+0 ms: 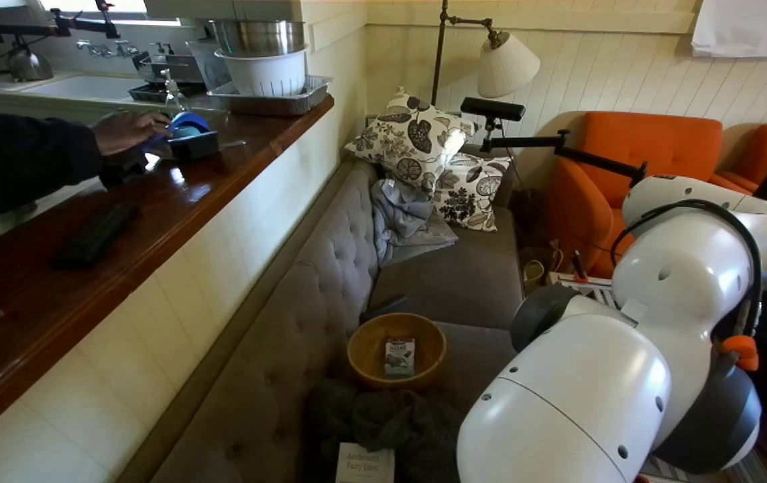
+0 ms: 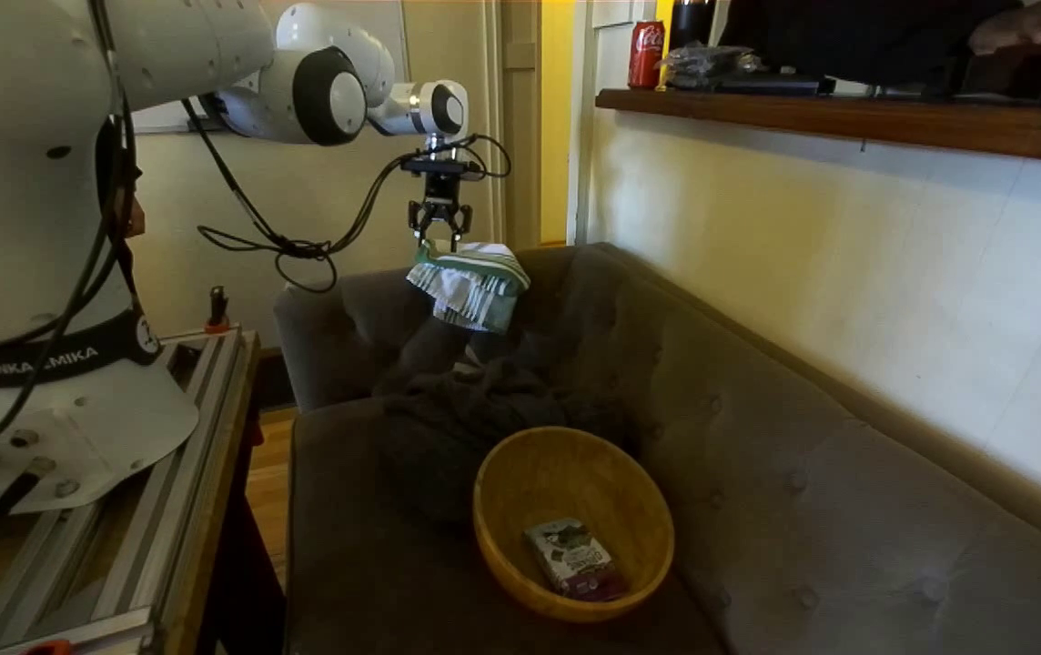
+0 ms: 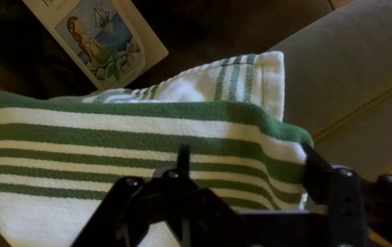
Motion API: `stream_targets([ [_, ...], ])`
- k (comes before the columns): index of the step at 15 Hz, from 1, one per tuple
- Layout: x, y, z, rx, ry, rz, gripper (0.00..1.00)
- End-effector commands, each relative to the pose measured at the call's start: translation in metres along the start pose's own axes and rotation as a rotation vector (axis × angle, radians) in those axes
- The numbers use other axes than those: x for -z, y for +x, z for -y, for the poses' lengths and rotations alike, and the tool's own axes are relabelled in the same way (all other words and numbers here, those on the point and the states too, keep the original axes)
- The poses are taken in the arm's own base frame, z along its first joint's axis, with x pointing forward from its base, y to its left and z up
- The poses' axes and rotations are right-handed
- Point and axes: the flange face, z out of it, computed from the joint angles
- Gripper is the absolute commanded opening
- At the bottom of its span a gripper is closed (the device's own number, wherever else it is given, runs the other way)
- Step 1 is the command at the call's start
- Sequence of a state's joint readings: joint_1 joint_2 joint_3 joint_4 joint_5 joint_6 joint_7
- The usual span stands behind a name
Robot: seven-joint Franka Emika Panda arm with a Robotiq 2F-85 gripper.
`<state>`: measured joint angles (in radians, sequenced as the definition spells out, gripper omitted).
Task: Move the white and green towel to the left armrest of the sofa.
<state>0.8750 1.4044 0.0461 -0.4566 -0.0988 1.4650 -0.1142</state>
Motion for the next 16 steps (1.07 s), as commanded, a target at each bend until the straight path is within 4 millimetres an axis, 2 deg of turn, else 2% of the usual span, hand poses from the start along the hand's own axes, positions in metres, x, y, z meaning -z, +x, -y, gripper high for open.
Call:
stream_targets([
  [1,0.001,0.002,0.0,-0.007,-0.015,-0.02,0.47],
  [7,0.007,0.006,-0.002,-0.028,-0.004,-0.062,0.04],
  [9,0.014,0.007,-0.003,-0.033,-0.012,-0.09,0.0],
  [11,0.029,0.012,-0.001,0.017,-0.075,-0.158,0.0],
  [16,0.091,0.006,0.013,0.225,-0.236,-0.242,0.01],
])
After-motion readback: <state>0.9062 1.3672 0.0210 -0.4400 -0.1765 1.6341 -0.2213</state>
